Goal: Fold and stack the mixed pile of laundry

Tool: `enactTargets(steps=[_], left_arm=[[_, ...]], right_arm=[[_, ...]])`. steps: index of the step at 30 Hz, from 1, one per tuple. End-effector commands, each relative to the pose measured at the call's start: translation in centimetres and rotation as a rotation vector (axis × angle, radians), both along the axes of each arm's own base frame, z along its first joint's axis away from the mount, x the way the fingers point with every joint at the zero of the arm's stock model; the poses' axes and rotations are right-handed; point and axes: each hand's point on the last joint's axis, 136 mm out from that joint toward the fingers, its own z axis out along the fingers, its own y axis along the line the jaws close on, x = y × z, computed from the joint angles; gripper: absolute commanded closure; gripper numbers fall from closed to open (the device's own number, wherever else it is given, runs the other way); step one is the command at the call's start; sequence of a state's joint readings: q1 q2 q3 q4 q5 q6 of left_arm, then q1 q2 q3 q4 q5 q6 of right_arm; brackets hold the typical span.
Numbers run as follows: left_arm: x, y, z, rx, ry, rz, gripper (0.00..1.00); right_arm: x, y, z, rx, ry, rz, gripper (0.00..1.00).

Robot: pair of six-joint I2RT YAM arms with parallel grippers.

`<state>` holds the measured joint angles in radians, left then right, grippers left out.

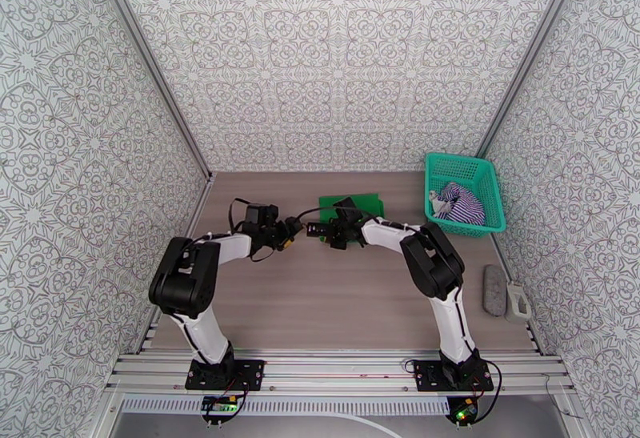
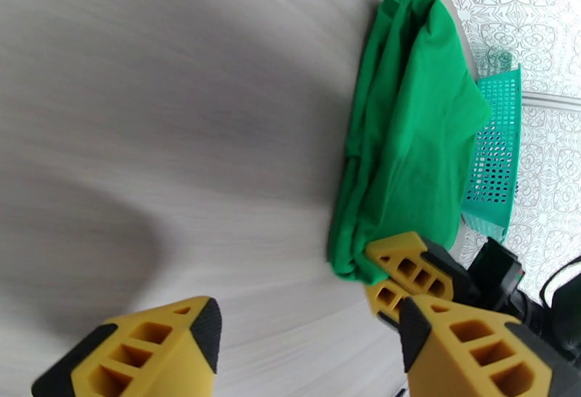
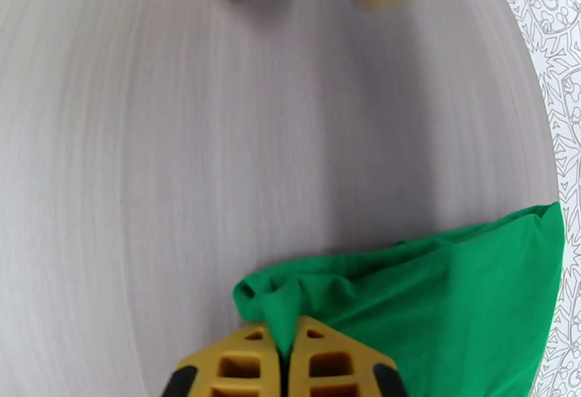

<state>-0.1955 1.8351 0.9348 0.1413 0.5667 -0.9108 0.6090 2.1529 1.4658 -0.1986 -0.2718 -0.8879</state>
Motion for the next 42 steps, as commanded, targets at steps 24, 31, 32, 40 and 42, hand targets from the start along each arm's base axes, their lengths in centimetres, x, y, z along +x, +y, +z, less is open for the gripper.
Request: enactTargets(steps=[24, 31, 32, 40, 42], left_arm=[[4.7, -8.7, -1.1, -0.209, 0.075, 0.069, 0.23], [5.8, -10.0, -1.8, -0.207, 0.092, 0.077, 0.29], [6.0, -10.1, -1.9, -0.208, 0.091, 0.080, 0.31], [7.4, -10.2, -2.5, -0.192, 0.078, 0.099, 0.74], [7.6, -10.0, -2.5, -0.179, 0.070, 0.097, 0.89]], right_arm=[[0.3, -1.3, 5.9, 0.184, -0.052, -0.007, 1.00], [0.1, -1.6, 6.6, 0.214, -0.057, -0.010, 1.00], [0.1, -1.6, 6.7, 0.218, -0.060, -0.010, 1.00], [-0.4, -2.3, 7.0, 0.234, -0.037, -0.009, 0.79], [-0.6, -2.5, 7.0, 0.233, -0.016, -0.025, 0.62]])
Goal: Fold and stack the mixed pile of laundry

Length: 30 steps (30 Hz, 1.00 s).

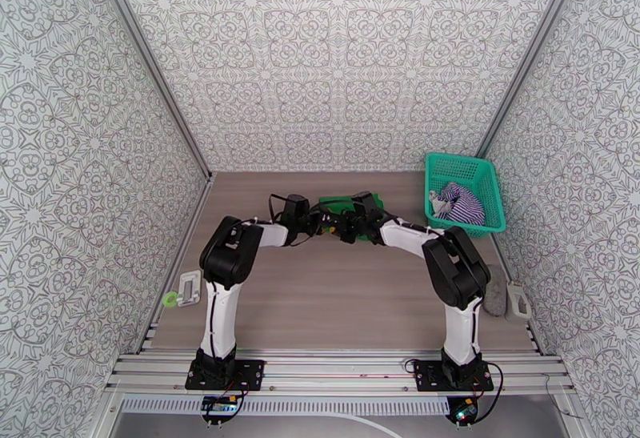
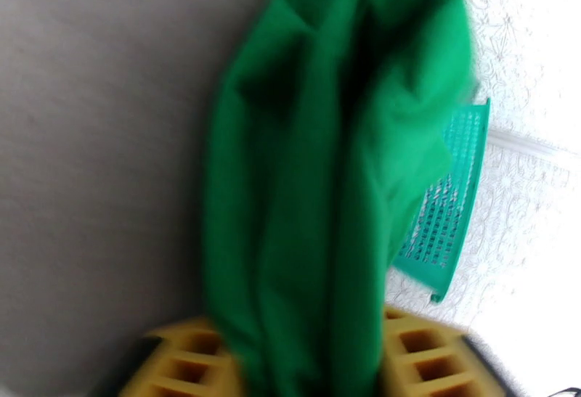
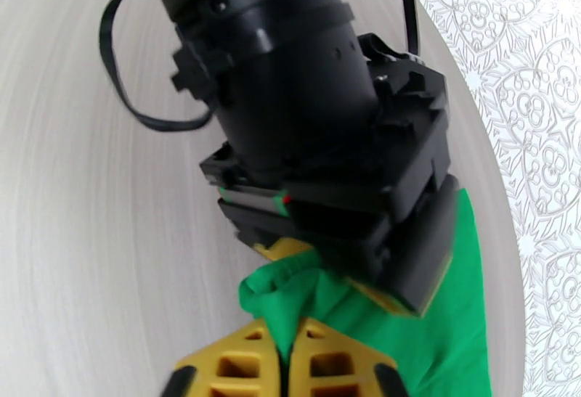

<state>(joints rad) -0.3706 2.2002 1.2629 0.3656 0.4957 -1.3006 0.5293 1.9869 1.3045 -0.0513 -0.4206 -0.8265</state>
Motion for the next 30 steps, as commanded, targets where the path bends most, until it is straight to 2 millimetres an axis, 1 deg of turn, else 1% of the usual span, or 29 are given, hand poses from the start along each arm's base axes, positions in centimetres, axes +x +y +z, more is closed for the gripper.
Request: enactTargets(steps=[1, 2, 5, 8, 10, 13, 14, 17, 19, 22, 24, 25, 26, 30], left_arm=[[0.6, 0.4, -0.8, 0.043, 0.001, 0.008, 0.96], [0.8, 0.7, -0.8, 0.050, -0.003, 0.010, 1.00], [0.9, 1.8, -0.9, 0.091, -0.014, 0.005, 1.00], [0.9, 3.3, -0.5, 0.160, -0.035, -0.033, 1.00], [0.8, 4.6, -0.1, 0.225, -0.048, -0.064, 1.00], [1.1, 7.2, 0.7, 0.303, -0.072, -0.094, 1.00], [1.3, 8.1, 1.0, 0.331, -0.079, -0.106, 1.00], [2.1, 11.6, 1.8, 0.451, -0.101, -0.146, 1.00], [2.5, 14.6, 2.1, 0.551, -0.096, -0.168, 1.00], [3.1, 19.8, 2.4, 0.721, -0.070, -0.203, 1.00], [3.4, 22.9, 3.0, 0.793, -0.056, -0.206, 1.00], [3.6, 24.8, 3.4, 0.842, -0.047, -0.193, 1.00], [3.9, 26.3, 4.0, 0.876, -0.046, -0.185, 1.00], [5.0, 31.3, 5.9, 0.985, -0.042, -0.159, 1.00]], right_arm=[[-0.5, -0.4, 1.9, 0.045, 0.021, -0.015, 0.59], [-0.7, -0.6, 2.2, 0.055, 0.025, -0.025, 0.57], [-1.0, -1.6, 3.4, 0.124, 0.053, -0.098, 0.51], [-1.4, -2.8, 6.2, 0.239, 0.065, -0.194, 0.47], [-1.7, -3.9, 8.2, 0.318, 0.066, -0.274, 0.46], [-2.0, -5.8, 10.1, 0.396, 0.075, -0.405, 0.46], [-2.2, -6.3, 10.4, 0.408, 0.076, -0.436, 0.47], [-2.9, -8.0, 10.9, 0.425, 0.073, -0.509, 0.47], [-3.2, -8.9, 11.3, 0.426, 0.062, -0.537, 0.47], [-3.3, -10.6, 11.8, 0.416, 0.031, -0.592, 0.48], [-3.2, -11.6, 11.9, 0.414, 0.021, -0.622, 0.48], [-3.2, -12.0, 11.8, 0.412, 0.020, -0.635, 0.48], [-3.1, -12.3, 11.9, 0.410, 0.018, -0.645, 0.48], [-3.0, -13.0, 11.8, 0.405, 0.021, -0.665, 0.48]])
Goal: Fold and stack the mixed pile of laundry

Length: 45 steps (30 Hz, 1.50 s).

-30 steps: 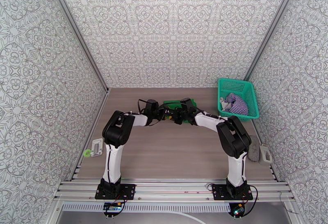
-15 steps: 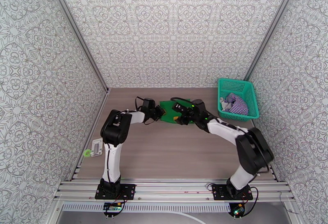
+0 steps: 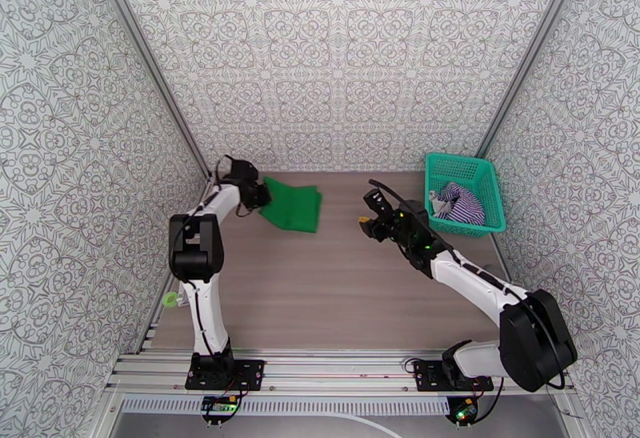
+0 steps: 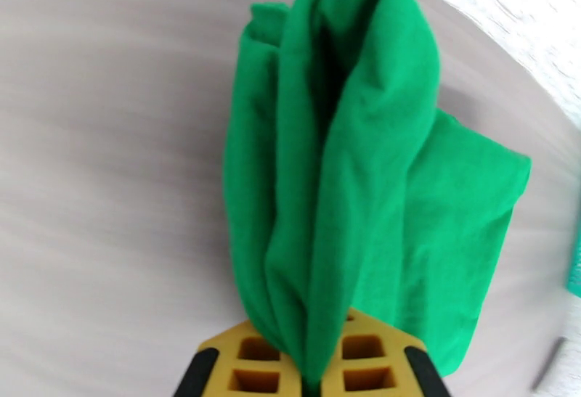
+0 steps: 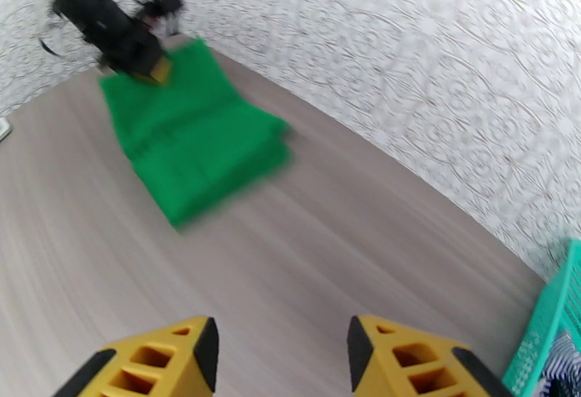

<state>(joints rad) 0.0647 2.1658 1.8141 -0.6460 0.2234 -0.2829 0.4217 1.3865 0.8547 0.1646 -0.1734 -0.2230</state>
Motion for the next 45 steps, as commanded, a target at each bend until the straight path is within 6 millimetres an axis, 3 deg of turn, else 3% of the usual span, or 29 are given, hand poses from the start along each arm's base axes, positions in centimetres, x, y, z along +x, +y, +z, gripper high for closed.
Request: enactTargets(steps=[1, 8, 11, 17, 20, 24, 25, 27, 33, 36, 38, 41, 45], left_arm=[[-0.5, 5.1, 0.6, 0.185, 0.065, -0.028, 1.00], [2.2, 12.7, 1.2, 0.312, 0.079, 0.018, 1.00], [2.9, 14.8, 0.8, 0.350, 0.079, 0.019, 1.00], [2.2, 18.7, -0.2, 0.422, 0.127, 0.079, 1.00], [1.9, 20.5, 0.3, 0.463, 0.129, 0.121, 1.00], [2.3, 22.0, 1.0, 0.482, 0.102, 0.153, 0.93], [2.3, 22.3, 1.1, 0.490, 0.100, 0.164, 0.88], [2.4, 22.9, 1.5, 0.517, 0.100, 0.185, 0.60], [1.9, 24.4, 5.3, 0.619, 0.074, 0.260, 0.27], [1.4, 23.3, 7.8, 0.619, 0.051, 0.264, 0.25], [1.4, 20.7, 8.9, 0.562, 0.030, 0.225, 0.29], [1.6, 15.0, 8.8, 0.414, -0.002, 0.142, 0.37], [1.7, 7.1, 6.2, 0.259, -0.034, 0.036, 0.56]], right_arm=[[0.0, -1.2, -0.2, 0.000, 0.023, -0.053, 0.48], [0.2, -1.8, -0.1, -0.016, 0.030, -0.073, 0.49], [0.3, -2.0, -0.2, -0.030, 0.037, -0.076, 0.49], [0.3, -2.3, -0.7, -0.055, 0.053, -0.085, 0.49], [0.5, -2.2, -0.9, -0.047, 0.064, -0.085, 0.47], [0.6, -1.9, -0.7, -0.018, 0.071, -0.086, 0.44], [0.7, -1.9, -0.5, -0.014, 0.069, -0.085, 0.43], [0.7, -1.9, -0.3, -0.008, 0.069, -0.090, 0.40], [0.2, -2.5, 0.8, -0.020, 0.051, -0.103, 0.35], [0.0, -2.9, 1.4, -0.006, 0.052, -0.120, 0.33], [0.0, -3.3, 1.8, 0.026, 0.060, -0.150, 0.33], [0.2, -4.1, 2.1, 0.070, 0.087, -0.205, 0.33], [1.1, -6.1, 2.7, 0.131, 0.137, -0.321, 0.34]])
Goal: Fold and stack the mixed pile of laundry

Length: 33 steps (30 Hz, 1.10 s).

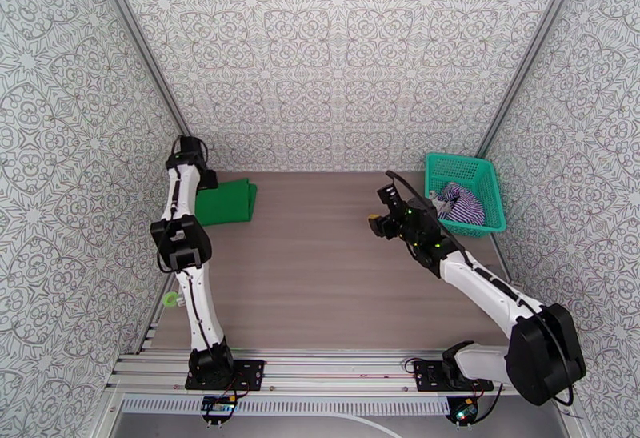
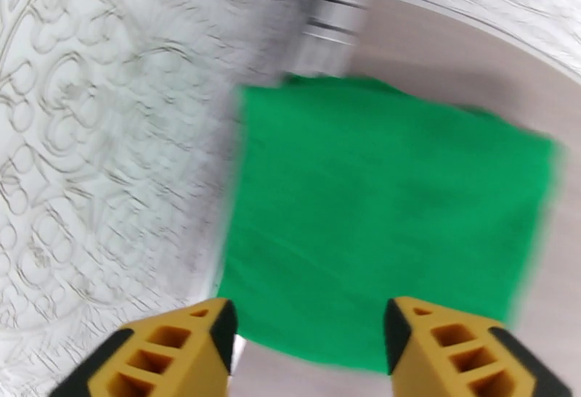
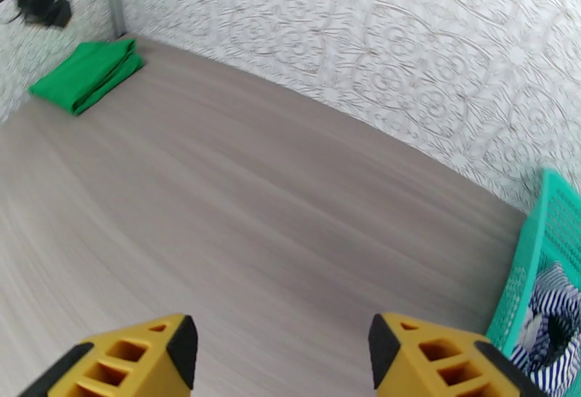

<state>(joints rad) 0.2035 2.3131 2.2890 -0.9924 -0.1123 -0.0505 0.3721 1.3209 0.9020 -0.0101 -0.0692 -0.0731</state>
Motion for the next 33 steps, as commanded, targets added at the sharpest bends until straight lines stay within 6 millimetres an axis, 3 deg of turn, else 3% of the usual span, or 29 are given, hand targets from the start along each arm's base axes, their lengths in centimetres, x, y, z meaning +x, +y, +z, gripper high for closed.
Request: enactTargets(steps=[1, 2, 4, 7, 12, 15, 22, 26, 29, 33], left_arm=[[1.0, -8.2, -0.6, -0.167, -0.070, -0.116, 0.61], [0.7, -9.6, -0.6, -0.182, -0.075, -0.134, 0.65], [0.6, -12.0, -2.8, -0.219, -0.042, -0.155, 0.73], [0.4, -13.5, -7.5, -0.251, 0.043, -0.151, 0.78], [0.1, -12.3, -11.9, -0.247, 0.118, -0.083, 0.84], [-0.5, -11.0, -13.4, -0.226, 0.164, -0.045, 0.85], [-1.7, -6.7, -14.1, -0.259, 0.194, 0.059, 0.86], [-1.8, -5.7, -13.9, -0.288, 0.179, 0.067, 0.87], [-1.1, -6.8, -12.7, -0.311, 0.142, 0.023, 0.86], [-0.3, -9.4, -9.6, -0.331, 0.083, -0.042, 0.75]], right_arm=[[0.9, -2.5, 2.0, 0.083, 0.035, -0.144, 0.35], [1.0, -2.9, 2.3, 0.097, 0.042, -0.159, 0.35], [1.3, -4.0, 2.8, 0.137, 0.064, -0.213, 0.35], [1.7, -6.1, 3.0, 0.184, 0.155, -0.310, 0.34], [2.2, -8.4, 2.9, 0.178, 0.274, -0.373, 0.34], [2.7, -10.6, 3.2, 0.204, 0.279, -0.444, 0.34], [4.1, -17.3, 2.7, 0.235, 0.352, -0.634, 0.30], [5.4, -21.3, 1.4, 0.214, 0.432, -0.735, 0.28], [6.5, -24.4, -0.3, 0.131, 0.479, -0.841, 0.27], [7.8, -28.4, -3.0, 0.056, 0.567, -0.969, 0.25]])
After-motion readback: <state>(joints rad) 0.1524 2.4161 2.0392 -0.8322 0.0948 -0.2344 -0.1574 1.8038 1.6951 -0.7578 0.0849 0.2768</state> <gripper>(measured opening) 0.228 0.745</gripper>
